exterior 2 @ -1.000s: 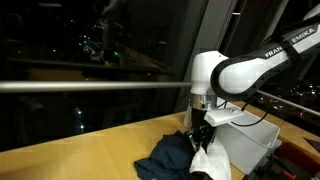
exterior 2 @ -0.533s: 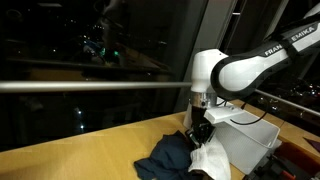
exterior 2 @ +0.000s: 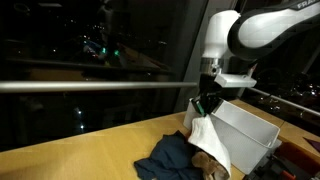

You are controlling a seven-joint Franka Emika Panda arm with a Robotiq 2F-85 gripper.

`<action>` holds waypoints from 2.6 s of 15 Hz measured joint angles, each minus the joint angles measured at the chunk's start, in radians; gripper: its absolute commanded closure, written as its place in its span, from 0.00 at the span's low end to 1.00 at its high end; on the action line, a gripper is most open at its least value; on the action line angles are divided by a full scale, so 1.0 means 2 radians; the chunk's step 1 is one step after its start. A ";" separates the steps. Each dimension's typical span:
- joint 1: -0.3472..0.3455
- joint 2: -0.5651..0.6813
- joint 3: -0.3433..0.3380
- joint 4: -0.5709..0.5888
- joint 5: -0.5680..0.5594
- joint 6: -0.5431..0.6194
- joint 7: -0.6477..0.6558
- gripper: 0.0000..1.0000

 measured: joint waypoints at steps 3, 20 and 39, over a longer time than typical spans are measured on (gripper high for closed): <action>-0.013 -0.065 -0.007 0.000 -0.010 -0.025 0.001 0.99; -0.157 -0.218 -0.030 0.192 -0.067 -0.225 -0.062 0.99; -0.194 -0.108 -0.056 0.169 -0.020 -0.205 -0.097 0.63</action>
